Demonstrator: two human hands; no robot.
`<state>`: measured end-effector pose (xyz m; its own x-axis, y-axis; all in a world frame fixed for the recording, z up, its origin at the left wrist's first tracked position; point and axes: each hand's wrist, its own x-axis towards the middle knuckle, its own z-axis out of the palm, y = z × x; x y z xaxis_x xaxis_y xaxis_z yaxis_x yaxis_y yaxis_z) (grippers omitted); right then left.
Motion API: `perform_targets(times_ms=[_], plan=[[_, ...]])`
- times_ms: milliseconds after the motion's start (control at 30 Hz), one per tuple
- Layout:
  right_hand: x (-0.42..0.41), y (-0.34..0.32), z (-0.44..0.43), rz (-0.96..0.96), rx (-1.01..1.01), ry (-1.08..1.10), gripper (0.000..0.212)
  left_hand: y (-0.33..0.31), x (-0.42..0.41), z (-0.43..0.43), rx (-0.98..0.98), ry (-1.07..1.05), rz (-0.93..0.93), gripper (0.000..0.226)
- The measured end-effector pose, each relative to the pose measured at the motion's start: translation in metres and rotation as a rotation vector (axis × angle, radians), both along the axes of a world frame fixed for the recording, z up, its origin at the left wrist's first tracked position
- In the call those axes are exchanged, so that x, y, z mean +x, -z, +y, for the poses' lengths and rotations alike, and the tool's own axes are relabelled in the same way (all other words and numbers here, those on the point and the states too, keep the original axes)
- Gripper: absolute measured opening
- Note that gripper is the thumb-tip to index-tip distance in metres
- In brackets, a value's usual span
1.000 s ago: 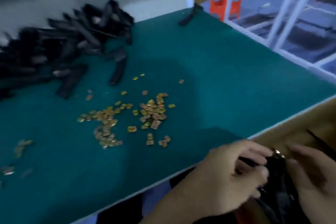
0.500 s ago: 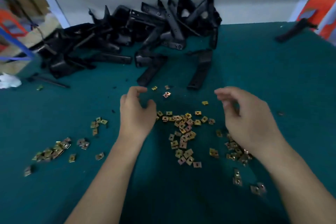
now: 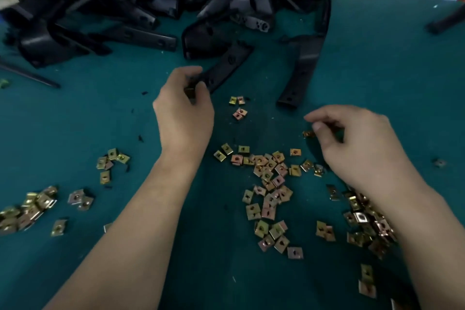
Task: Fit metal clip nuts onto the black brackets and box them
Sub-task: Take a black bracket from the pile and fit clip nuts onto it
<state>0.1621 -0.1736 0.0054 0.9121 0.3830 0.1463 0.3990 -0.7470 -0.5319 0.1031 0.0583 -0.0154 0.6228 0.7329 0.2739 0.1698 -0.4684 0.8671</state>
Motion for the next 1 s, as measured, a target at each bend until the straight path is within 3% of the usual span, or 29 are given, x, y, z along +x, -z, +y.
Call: perform_targets(times_ms=[133,200,267,367,500,567,667,800,867,933,1000], plan=[[0.003,0.002,-0.002,-0.004,0.095,0.047,0.021,-0.002,-0.005,-0.003,0.021,0.006,-0.191,0.021],[0.003,0.0,0.0,0.03,0.289,0.091,0.017,-0.002,-0.006,-0.005,0.041,0.089,-0.259,0.02],[0.001,-0.008,0.003,0.25,0.628,0.131,0.016,-0.003,-0.006,-0.008,0.062,0.201,-0.325,0.023],[-0.001,-0.018,0.003,0.669,1.067,0.058,0.048,-0.003,-0.007,-0.015,0.113,0.343,-0.4,0.031],[0.001,-0.026,-0.001,0.821,1.303,0.052,0.056,-0.003,-0.009,-0.02,0.154,0.475,-0.423,0.034],[0.002,-0.025,-0.001,0.853,1.391,0.111,0.04,-0.005,-0.01,-0.022,0.144,0.527,-0.419,0.032],[0.009,-0.022,-0.003,0.839,1.367,0.182,0.004,-0.009,-0.01,-0.02,-0.087,0.658,-0.433,0.044],[0.011,-0.02,-0.01,0.913,1.185,-0.001,0.006,-0.016,-0.013,-0.006,-0.873,0.785,-0.401,0.056],[0.009,-0.022,-0.014,0.972,1.088,-0.16,0.014,-0.017,-0.013,0.003,-1.113,0.778,-0.322,0.05],[0.003,-0.025,-0.013,1.013,0.986,-0.308,0.024,-0.019,-0.017,0.006,-1.185,0.895,-0.198,0.049],[-0.008,-0.024,-0.006,1.024,0.902,-0.432,0.026,-0.02,-0.022,0.0,-1.105,1.059,-0.093,0.061]])
